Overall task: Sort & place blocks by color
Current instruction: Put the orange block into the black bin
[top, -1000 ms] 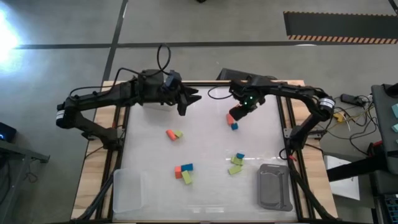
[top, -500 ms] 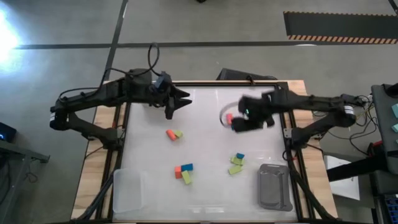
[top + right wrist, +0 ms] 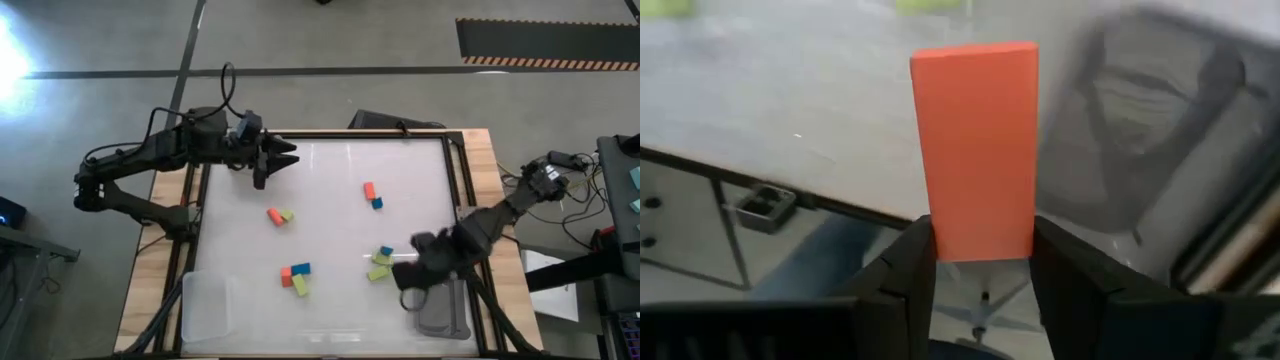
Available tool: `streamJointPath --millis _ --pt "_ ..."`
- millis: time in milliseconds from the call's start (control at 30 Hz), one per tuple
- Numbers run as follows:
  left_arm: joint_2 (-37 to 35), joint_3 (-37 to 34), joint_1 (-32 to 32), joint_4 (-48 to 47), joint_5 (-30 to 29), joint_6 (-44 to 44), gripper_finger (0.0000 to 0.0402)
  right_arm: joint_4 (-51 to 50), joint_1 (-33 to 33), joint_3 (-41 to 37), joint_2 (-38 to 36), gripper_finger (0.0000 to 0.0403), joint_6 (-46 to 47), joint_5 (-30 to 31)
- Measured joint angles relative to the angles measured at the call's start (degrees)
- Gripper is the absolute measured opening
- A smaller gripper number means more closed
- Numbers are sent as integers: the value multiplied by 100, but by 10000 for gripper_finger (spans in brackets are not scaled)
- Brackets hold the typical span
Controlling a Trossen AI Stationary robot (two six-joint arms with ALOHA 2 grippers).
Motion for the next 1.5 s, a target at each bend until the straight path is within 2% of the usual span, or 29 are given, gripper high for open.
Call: streamJointPath --millis 233,500,700,1067,1500 --pt "0 0 0 1 0 -2 166 73 962 -27 190 122 1080 11" --pt "4 0 0 4 -9 -2 166 105 1547 -471 250 122 1789 28" --pt "55 0 0 57 -31 -4 166 333 1573 -1003 161 123 1846 77" --pt "68 0 0 48 -37 -31 166 2178 1598 -2415 161 123 2020 164" --pt "113 0 0 57 -55 -35 166 2379 1638 -3067 161 123 2081 121"
